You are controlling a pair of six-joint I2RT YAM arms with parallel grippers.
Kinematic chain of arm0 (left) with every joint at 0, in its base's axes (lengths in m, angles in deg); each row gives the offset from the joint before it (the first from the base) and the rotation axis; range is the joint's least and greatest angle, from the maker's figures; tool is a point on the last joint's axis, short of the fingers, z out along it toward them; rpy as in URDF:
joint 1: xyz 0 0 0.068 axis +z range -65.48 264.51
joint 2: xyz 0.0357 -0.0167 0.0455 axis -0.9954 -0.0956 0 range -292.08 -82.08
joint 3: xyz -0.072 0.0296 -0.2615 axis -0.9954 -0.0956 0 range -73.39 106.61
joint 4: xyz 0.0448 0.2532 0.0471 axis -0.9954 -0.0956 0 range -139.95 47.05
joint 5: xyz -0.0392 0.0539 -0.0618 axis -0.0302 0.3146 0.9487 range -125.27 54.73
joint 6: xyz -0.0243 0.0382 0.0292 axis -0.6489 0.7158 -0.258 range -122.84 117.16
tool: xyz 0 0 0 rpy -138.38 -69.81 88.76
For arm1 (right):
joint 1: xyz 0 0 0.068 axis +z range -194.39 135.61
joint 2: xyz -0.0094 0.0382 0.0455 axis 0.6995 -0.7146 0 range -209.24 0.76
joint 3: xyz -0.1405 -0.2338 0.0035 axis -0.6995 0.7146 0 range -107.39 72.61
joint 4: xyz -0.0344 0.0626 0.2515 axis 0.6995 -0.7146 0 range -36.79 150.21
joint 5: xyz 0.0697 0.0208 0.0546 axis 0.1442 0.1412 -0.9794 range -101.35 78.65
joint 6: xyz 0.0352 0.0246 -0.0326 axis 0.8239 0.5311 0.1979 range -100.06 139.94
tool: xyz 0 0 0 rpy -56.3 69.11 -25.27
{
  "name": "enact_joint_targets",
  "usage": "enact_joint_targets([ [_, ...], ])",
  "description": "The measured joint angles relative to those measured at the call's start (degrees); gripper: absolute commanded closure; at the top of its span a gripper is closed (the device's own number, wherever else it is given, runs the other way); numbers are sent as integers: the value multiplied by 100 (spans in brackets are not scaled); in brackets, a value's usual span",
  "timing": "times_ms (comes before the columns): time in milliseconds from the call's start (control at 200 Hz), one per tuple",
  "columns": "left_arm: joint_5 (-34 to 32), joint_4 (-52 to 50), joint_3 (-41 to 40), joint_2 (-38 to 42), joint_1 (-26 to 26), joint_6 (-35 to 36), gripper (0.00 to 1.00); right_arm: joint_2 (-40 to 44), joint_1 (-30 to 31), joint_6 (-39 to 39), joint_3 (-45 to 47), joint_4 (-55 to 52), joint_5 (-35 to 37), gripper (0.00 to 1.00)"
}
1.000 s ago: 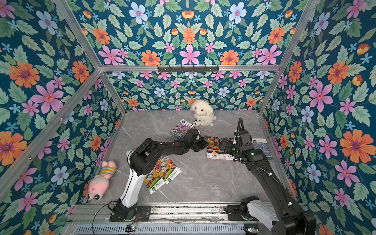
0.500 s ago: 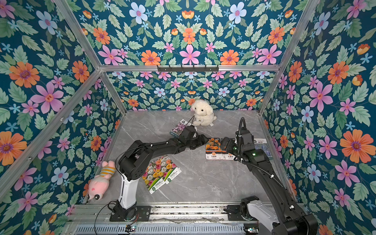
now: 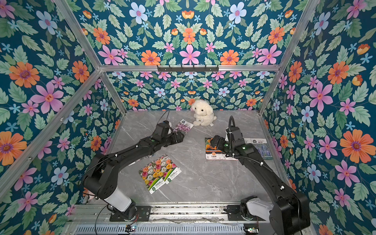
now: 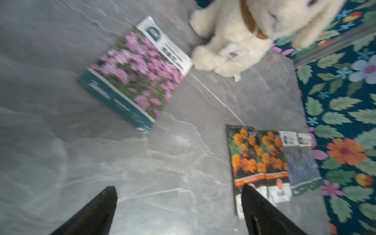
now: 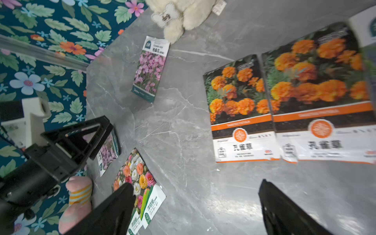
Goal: Arrange the seed packets in a row
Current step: Pick up the seed packet from the center of the board.
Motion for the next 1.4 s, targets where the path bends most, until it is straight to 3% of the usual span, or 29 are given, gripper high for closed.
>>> enact_joint_targets([
  [200,345,-514,1165,-957,839,1016,8,-949,479,369,-313,568,109,3],
  [375,1012,-612,2186,-2006,1475,1449,22,-2063,726,811,-929,1132,24,11],
  [535,1539,-634,2903,-2750,1617,1659,32,-3506,1115,876,-2288,1268,72,18],
  [685,1757,-739,3399,-3281,1665,1818,44,-4323,1338,848,-3128,1250,280,23],
  [755,1834,-756,3506,-3442,1687,1884,48,-4566,1342,852,-3263,1252,352,30],
  [1175,2155,-922,3624,-3786,1679,1963,67,-5296,1327,909,-3783,1250,490,38],
  [1400,2710,-898,2918,-3399,1648,1891,71,-5484,1307,649,-4044,1071,579,47],
])
